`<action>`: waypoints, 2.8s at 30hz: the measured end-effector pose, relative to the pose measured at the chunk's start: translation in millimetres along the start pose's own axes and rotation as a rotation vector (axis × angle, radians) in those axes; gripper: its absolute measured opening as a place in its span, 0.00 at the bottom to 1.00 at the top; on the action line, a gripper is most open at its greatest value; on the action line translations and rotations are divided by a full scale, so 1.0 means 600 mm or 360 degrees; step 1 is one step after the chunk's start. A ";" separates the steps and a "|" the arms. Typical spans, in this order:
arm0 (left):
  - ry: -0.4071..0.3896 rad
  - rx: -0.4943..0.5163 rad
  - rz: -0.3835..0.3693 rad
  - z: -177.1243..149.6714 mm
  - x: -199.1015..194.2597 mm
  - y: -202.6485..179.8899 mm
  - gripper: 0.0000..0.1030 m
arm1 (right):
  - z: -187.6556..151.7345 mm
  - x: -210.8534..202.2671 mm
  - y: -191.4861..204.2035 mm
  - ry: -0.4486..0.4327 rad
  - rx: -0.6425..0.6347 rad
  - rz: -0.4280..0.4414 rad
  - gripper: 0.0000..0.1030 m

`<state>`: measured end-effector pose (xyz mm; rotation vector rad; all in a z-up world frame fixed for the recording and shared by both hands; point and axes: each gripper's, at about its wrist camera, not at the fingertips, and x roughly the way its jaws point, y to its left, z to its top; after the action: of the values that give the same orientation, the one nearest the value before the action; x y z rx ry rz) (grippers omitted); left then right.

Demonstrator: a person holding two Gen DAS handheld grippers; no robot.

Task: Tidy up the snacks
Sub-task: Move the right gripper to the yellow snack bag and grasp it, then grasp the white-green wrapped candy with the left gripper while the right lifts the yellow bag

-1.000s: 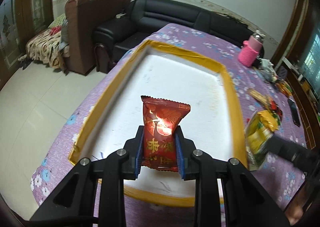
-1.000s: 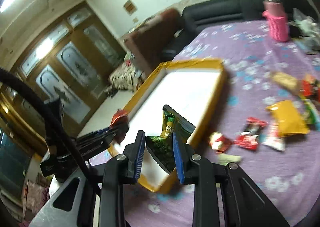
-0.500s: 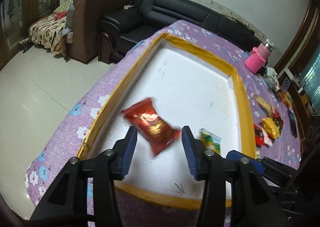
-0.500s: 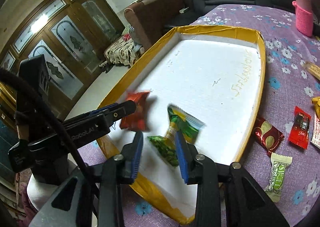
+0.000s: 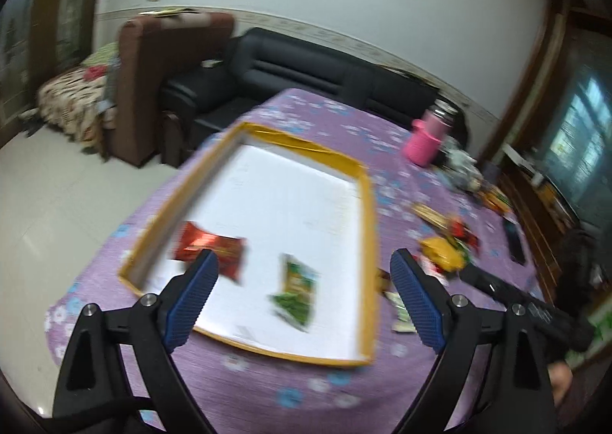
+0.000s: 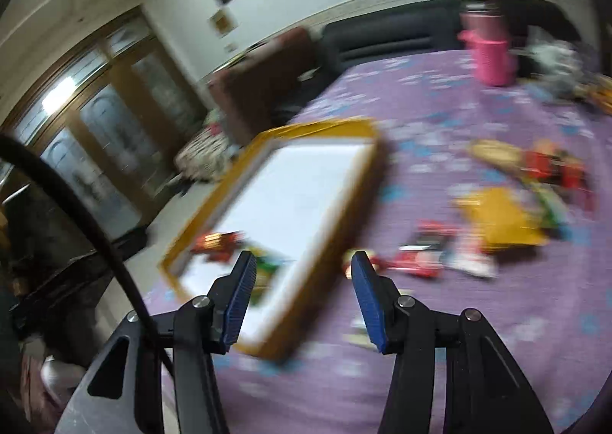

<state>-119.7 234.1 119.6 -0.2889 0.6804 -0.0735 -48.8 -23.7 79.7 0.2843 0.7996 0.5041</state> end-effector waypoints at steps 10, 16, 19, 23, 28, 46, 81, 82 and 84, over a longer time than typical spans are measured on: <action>0.0151 0.0309 -0.0223 -0.055 0.033 -0.137 0.88 | -0.018 -0.028 -0.146 -0.0013 0.0251 -0.0199 0.51; 0.0233 0.0395 -0.0266 -0.080 0.053 -0.166 0.68 | -0.003 0.024 -0.143 0.0037 0.0217 -0.0213 0.51; 0.0254 0.0440 -0.0260 -0.086 0.058 -0.174 0.67 | 0.011 0.037 -0.137 0.0012 0.0166 -0.0318 0.51; 0.0275 0.0460 -0.0280 -0.086 0.066 -0.177 0.67 | 0.030 0.016 -0.115 -0.0104 0.0039 -0.0426 0.51; 0.0323 0.0446 -0.0318 -0.092 0.086 -0.179 0.67 | 0.064 0.063 -0.097 0.0031 -0.0145 -0.0383 0.54; 0.0425 0.0586 -0.0296 -0.099 0.145 -0.227 0.59 | 0.033 0.060 -0.142 0.0105 0.0029 -0.0352 0.36; 0.0265 0.0234 -0.0129 -0.015 0.098 -0.112 0.21 | 0.022 -0.043 -0.081 -0.0204 0.0054 0.0037 0.36; 0.0248 0.0221 -0.0108 -0.005 0.094 -0.100 0.21 | 0.024 -0.042 -0.071 -0.0197 0.0039 0.0050 0.36; 0.0211 0.0198 -0.0054 0.012 0.086 -0.073 0.21 | 0.033 -0.036 -0.037 -0.0167 -0.0006 0.0093 0.36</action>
<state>-74.1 185.7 106.2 -0.1772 0.7992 -0.1682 -39.7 -54.9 96.7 0.3287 0.6898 0.5410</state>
